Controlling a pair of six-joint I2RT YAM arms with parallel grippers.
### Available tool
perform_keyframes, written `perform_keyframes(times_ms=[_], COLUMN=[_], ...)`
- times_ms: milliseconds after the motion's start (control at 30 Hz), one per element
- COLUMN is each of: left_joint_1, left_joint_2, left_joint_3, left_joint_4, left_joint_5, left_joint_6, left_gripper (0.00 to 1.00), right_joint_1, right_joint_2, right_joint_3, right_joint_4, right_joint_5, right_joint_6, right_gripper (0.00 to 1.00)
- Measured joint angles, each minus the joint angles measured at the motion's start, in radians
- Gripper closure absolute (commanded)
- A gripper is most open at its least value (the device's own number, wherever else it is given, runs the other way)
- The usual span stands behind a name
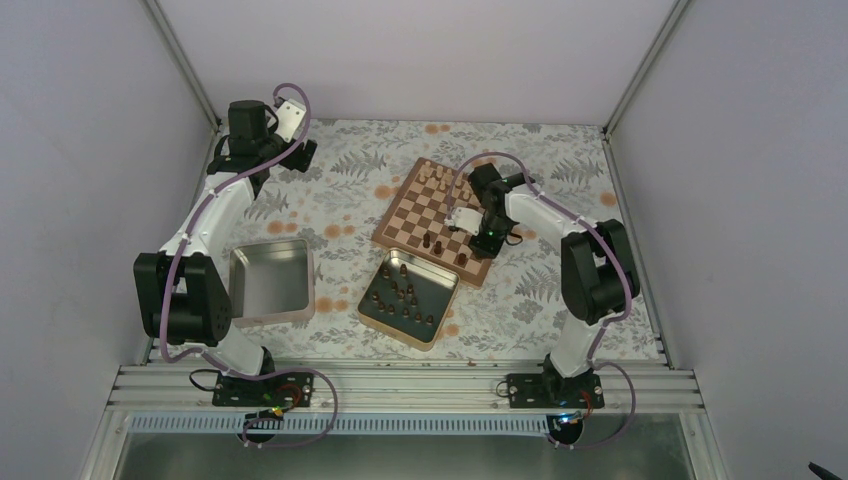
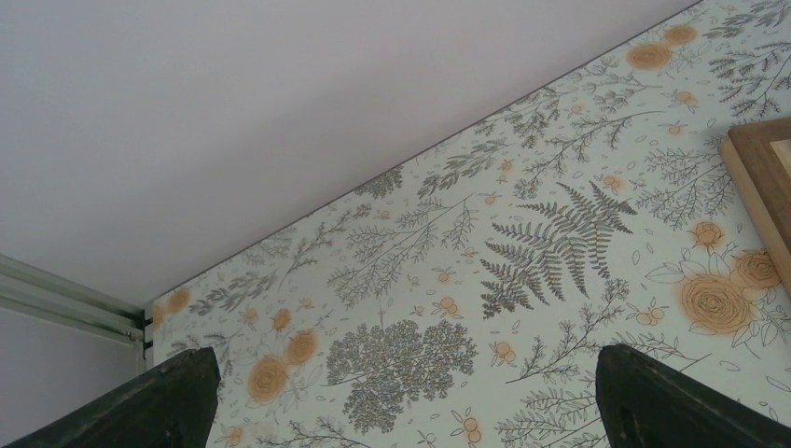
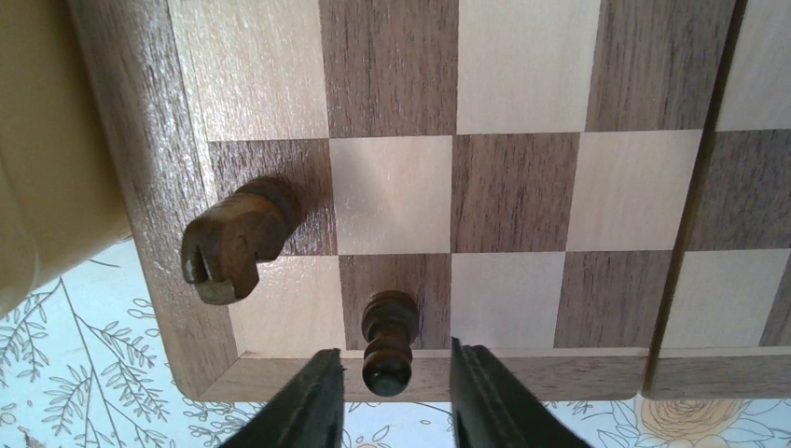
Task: Set up the chess pieces on the board
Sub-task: Place the chess piece on the chessboard, then pick up the chess piece from the storage box.
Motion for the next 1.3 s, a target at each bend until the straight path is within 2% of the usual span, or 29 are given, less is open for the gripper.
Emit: perform_keyframes(times_ms=[200,433,700,967,1300], left_joint_1=[0.000,0.000,0.000,0.000,0.000], left_joint_2=[0.000,0.000,0.000,0.000,0.000], left_joint_3=[0.000,0.000,0.000,0.000,0.000], left_joint_4=[0.000,0.000,0.000,0.000,0.000], left_joint_5=[0.000,0.000,0.000,0.000,0.000], left_joint_6=[0.000,0.000,0.000,0.000,0.000], left_gripper=[0.00,0.00,0.00,0.00,0.00], right_joint_1=[0.000,0.032,0.235,0.360,0.452], right_joint_2=[-0.013,-0.067,-0.060,0.051,0.110], right_joint_3=[0.012,0.158,0.286,0.292,0.192], right_joint_4=[-0.005,-0.049,-0.080,-0.092,-0.048], right_joint_5=[0.009,0.031,0.015,-0.040,-0.056], right_joint_6=[0.003,0.010,0.022,0.028,0.054], right_gripper=[0.61,0.60,0.60,0.61,0.61])
